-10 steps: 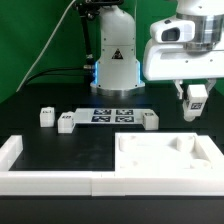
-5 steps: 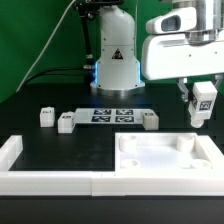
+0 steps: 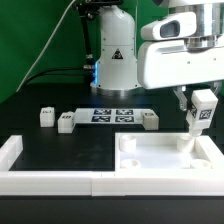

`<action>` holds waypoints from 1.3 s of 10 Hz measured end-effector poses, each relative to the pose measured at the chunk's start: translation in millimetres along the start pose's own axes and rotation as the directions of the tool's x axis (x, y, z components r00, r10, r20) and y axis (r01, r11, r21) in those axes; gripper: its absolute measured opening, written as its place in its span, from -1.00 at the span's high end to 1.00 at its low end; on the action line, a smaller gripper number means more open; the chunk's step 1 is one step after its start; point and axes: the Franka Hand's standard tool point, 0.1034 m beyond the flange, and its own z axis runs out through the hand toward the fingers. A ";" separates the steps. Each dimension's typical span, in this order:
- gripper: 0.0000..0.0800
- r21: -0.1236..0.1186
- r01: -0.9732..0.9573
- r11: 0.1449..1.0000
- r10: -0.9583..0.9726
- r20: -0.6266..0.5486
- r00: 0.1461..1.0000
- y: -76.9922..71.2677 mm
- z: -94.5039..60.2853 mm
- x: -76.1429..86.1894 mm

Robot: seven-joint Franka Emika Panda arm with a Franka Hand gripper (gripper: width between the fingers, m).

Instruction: Assemble one leg

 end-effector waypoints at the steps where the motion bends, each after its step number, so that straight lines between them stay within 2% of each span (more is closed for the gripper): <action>1: 0.28 -0.007 0.004 1.000 -0.004 -0.079 0.997 1.7 0.7 3.0; 2: 0.28 -0.016 0.019 1.000 -0.020 -0.112 0.994 7.2 5.2 -2.8; 3: 0.28 -0.021 0.041 0.999 -0.043 -0.098 0.994 16.4 6.6 1.7; 5: 0.28 -0.034 0.085 0.996 -0.089 -0.122 0.989 29.0 3.7 26.1; 6: 0.28 -0.047 0.113 0.993 -0.119 -0.157 0.980 33.1 4.2 32.6; 8: 0.28 -0.048 0.115 0.992 -0.121 -0.163 0.979 33.3 5.4 32.2; 9: 0.28 -0.077 0.121 0.990 -0.137 -0.257 0.957 38.1 2.4 37.2; 10: 0.28 -0.073 0.119 0.990 -0.133 -0.245 0.960 36.9 7.1 30.3; 11: 0.28 -0.065 0.105 0.992 -0.118 -0.248 0.962 32.6 10.1 30.3; 13: 0.28 -0.060 0.109 0.992 -0.120 -0.252 0.960 25.8 14.8 41.0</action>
Offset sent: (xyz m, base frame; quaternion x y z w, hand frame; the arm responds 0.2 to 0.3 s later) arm 0.0425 -0.0147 0.0055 0.0005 0.0056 -0.0695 0.9976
